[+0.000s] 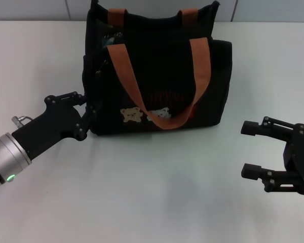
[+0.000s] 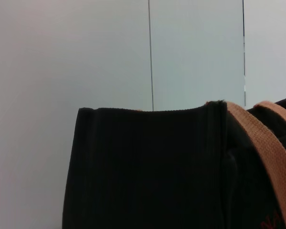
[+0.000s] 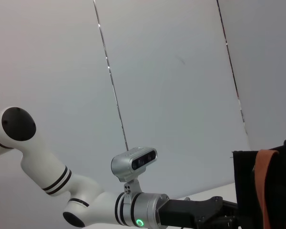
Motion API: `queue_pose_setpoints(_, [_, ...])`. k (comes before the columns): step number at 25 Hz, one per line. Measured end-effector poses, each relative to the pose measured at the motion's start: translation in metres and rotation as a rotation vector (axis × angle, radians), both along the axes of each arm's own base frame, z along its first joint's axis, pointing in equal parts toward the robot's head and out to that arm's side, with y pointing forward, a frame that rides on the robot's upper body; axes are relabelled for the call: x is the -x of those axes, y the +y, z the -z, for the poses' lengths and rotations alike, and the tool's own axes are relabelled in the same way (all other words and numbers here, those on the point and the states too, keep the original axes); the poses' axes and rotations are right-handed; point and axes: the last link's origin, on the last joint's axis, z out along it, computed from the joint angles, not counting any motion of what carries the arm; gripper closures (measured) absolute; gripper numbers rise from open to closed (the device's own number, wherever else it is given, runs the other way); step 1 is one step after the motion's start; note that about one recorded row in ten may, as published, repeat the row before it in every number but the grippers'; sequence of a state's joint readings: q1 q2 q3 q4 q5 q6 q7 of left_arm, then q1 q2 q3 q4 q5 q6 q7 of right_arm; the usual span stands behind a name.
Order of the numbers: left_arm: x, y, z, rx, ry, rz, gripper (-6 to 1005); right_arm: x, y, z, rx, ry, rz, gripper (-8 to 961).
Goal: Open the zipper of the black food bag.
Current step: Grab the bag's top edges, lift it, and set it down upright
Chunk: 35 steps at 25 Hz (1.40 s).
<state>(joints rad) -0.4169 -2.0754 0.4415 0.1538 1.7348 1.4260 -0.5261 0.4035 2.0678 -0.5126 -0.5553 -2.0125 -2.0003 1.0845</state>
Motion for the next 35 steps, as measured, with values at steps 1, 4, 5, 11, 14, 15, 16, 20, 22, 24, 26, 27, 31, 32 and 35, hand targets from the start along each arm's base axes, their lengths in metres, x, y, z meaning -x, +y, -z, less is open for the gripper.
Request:
queue_pose_setpoints(1, [0.0, 0.0, 0.0, 0.0, 0.0, 0.0, 785, 0.0, 0.0, 0.0, 0.0, 0.0, 0.0, 98])
queue_pose_setpoints(4, [-0.0007, -0.0003, 0.0007, 0.002, -0.004, 0.001, 797, -0.0002, -0.0001, 0.0, 0.0, 0.0, 0.001, 98])
queue_pose_setpoints(5, [-0.0009, -0.0004, 0.001, 0.003, -0.006, 0.0, 801, -0.0002, -0.0001, 0.0, 0.0, 0.0, 0.001, 99])
queue_pose_setpoints(11, [-0.0012, -0.0005, 0.0014, 0.004, -0.007, 0.001, 835, -0.0008, -0.0007, 0.0, -0.001, 0.0, 0.003, 99])
queue_pose_setpoints(14, [-0.0014, -0.0004, 0.0016, 0.005, -0.008, 0.001, 861, -0.0006, -0.0002, 0.0001, -0.001, -0.001, 0.003, 98])
queue_pose_setpoints(15, [-0.0014, -0.0004, 0.0016, 0.005, -0.008, 0.001, 865, -0.0006, -0.0002, 0.0001, -0.001, -0.001, 0.003, 98])
queue_pose_setpoints(16, [-0.0015, -0.0004, 0.0017, 0.005, -0.008, 0.001, 868, -0.0004, 0.0, 0.0001, -0.001, -0.001, 0.003, 98])
queue_pose_setpoints(20, [-0.0016, -0.0003, 0.0017, 0.005, -0.009, 0.001, 879, -0.0008, 0.0011, 0.0008, -0.004, -0.005, 0.007, 98])
queue_pose_setpoints(22, [-0.0017, -0.0003, 0.0017, 0.005, -0.009, 0.002, 878, -0.0007, 0.0011, 0.0012, -0.002, -0.005, 0.008, 98])
queue_pose_setpoints(24, [-0.0018, -0.0003, 0.0017, 0.005, -0.009, 0.002, 878, -0.0003, 0.0012, 0.0018, -0.001, -0.004, 0.007, 99])
queue_pose_setpoints(26, [-0.0018, -0.0002, 0.0015, 0.004, -0.01, 0.002, 880, -0.0003, 0.0012, 0.0019, -0.001, -0.003, 0.008, 99])
queue_pose_setpoints(27, [-0.0017, -0.0002, 0.0014, 0.003, -0.01, 0.001, 880, -0.0001, 0.0011, 0.0021, -0.001, -0.002, 0.008, 99])
queue_pose_setpoints(31, [-0.0009, -0.0008, 0.0009, 0.0, -0.013, -0.003, 880, 0.0, 0.0009, 0.0025, -0.001, -0.001, 0.009, 99])
queue_pose_setpoints(32, [-0.0009, -0.001, 0.001, 0.0, -0.013, -0.003, 880, 0.0, 0.0009, 0.0025, -0.001, -0.001, 0.009, 99])
queue_pose_setpoints(35, [-0.0011, -0.0013, 0.001, -0.001, -0.016, -0.003, 881, 0.0, 0.001, 0.0025, -0.001, 0.0, 0.009, 99])
